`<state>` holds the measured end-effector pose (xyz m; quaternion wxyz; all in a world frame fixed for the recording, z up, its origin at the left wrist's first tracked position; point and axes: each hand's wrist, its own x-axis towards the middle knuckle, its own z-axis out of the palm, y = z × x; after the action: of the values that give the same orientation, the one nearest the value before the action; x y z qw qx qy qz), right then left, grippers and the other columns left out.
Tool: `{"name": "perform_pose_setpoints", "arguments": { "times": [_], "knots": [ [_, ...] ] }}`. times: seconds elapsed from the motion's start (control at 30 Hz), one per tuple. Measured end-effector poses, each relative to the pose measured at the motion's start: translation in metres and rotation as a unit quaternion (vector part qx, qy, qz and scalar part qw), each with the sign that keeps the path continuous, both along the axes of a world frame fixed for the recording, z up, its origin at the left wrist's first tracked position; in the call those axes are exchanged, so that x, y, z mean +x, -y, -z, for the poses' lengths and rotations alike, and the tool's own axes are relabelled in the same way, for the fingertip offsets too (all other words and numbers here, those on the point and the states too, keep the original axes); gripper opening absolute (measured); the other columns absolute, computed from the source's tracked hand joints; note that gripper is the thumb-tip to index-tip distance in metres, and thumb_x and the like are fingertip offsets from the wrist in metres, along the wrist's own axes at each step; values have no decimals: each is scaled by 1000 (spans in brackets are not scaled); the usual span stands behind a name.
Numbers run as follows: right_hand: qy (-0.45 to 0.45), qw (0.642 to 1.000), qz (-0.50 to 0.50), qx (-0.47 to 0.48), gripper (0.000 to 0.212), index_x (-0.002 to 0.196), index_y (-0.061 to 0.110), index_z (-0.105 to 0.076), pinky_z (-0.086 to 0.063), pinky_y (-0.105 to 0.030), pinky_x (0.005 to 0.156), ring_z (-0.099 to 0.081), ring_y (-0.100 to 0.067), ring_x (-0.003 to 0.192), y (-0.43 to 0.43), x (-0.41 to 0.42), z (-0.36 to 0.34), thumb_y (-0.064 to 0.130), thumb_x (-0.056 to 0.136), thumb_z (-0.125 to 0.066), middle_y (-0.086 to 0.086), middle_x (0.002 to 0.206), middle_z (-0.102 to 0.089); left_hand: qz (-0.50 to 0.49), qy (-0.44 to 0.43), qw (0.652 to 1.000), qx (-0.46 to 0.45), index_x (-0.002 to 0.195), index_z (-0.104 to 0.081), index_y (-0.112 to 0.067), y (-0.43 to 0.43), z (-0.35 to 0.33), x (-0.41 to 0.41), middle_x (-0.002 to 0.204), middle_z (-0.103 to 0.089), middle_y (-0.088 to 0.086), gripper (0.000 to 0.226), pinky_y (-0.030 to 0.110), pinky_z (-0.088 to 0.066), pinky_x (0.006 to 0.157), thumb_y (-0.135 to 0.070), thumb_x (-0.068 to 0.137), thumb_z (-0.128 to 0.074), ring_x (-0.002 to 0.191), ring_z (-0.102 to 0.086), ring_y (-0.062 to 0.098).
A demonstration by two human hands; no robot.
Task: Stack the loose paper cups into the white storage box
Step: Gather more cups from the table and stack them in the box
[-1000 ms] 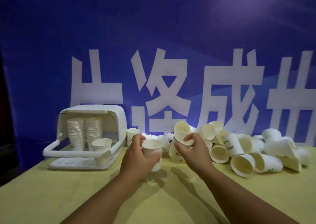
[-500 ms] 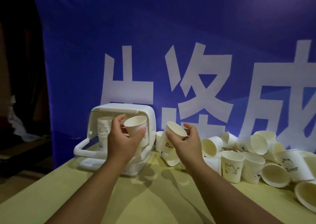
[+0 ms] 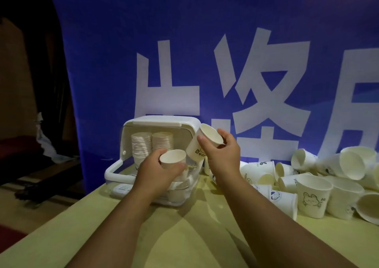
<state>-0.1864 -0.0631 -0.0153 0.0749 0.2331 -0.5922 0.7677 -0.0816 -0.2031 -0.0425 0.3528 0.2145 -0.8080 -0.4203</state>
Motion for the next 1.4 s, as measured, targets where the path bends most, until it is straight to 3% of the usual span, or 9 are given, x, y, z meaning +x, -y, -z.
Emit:
{"name": "perform_pose_setpoints", "arguments": {
  "times": [0.17, 0.37, 0.47, 0.63, 0.77, 0.87, 1.07, 1.23, 1.4],
  "knots": [
    [-19, 999, -3, 36, 69, 138, 30, -50, -58, -29, 85, -58, -14, 108, 3, 2, -2, 43, 78, -83, 10, 122, -58, -11, 116, 992, -52, 116, -56, -48, 4, 6, 4, 119, -65, -15, 81, 49, -53, 99, -84, 47, -76, 115, -60, 21],
    [-47, 987, -42, 146, 83, 145, 30, -46, -56, -41, 96, -58, -16, 115, 13, 3, 5, 48, 74, -85, 8, 135, -57, 35, 116, 992, -25, 135, -41, -48, 6, 2, 14, 118, -65, -17, 83, 47, -56, 96, -60, 64, -81, 109, -64, 12],
    [-46, 983, -60, 165, 81, 148, 28, -44, -56, -40, 95, -59, -14, 113, 11, 5, 4, 49, 79, -79, 8, 135, -56, 43, 56, 997, 1, 139, -45, -45, 4, 0, 15, 123, -66, -10, 60, 45, -55, 92, -46, 83, -66, 109, -64, 14],
    [-71, 976, -48, 202, 43, 130, 21, -65, -55, -29, 91, -65, -11, 105, 8, 7, 8, 41, 92, -69, 9, 116, -68, 6, -27, 1000, -10, 141, -44, -47, -2, -3, 13, 114, -64, -15, 37, 31, -46, 74, -48, 104, -49, 99, -62, 4],
    [-101, 952, -39, 288, 30, 122, 21, -71, -44, -11, 66, -62, -3, 84, 9, 8, 16, 34, 95, -67, 9, 111, -71, -18, 6, 998, -59, 116, -65, -34, 1, 1, 10, 107, -70, -9, 18, 23, -47, 70, -40, 103, -56, 97, -65, 10],
    [-108, 936, -25, 335, 27, 120, 23, -72, -38, -9, 58, -57, -1, 72, 11, 8, 25, 33, 95, -68, 8, 113, -71, -28, 36, 997, -63, 122, -71, -25, 4, 3, 9, 112, -73, -2, 26, 24, -51, 72, -37, 100, -63, 95, -66, 12],
    [-111, 934, -11, 340, 27, 119, 24, -73, -46, -14, 64, -59, -2, 73, 13, 9, 29, 33, 95, -68, 7, 113, -73, -44, 43, 995, -82, 125, -70, -24, 2, 2, 8, 114, -71, -2, 30, 26, -52, 74, -37, 99, -65, 96, -65, 14],
    [-114, 940, 7, 320, 15, 108, 27, -73, -50, -16, 68, -63, -5, 81, -2, 8, 20, 29, 93, -70, 15, 98, -69, -93, -34, 983, -157, 92, -70, -25, -10, -1, 8, 99, -63, -8, 8, 33, -52, 74, -32, 94, -68, 91, -60, 17],
    [-98, 942, 42, 318, 8, 87, 22, -73, -48, -18, 64, -63, -9, 77, -38, 7, 8, 23, 93, -67, 7, 82, -69, -48, -43, 976, -210, 80, -64, -27, -42, 5, 2, 88, -60, -12, 14, 33, -51, 71, -29, 94, -66, 84, -56, 14]
  ]
}}
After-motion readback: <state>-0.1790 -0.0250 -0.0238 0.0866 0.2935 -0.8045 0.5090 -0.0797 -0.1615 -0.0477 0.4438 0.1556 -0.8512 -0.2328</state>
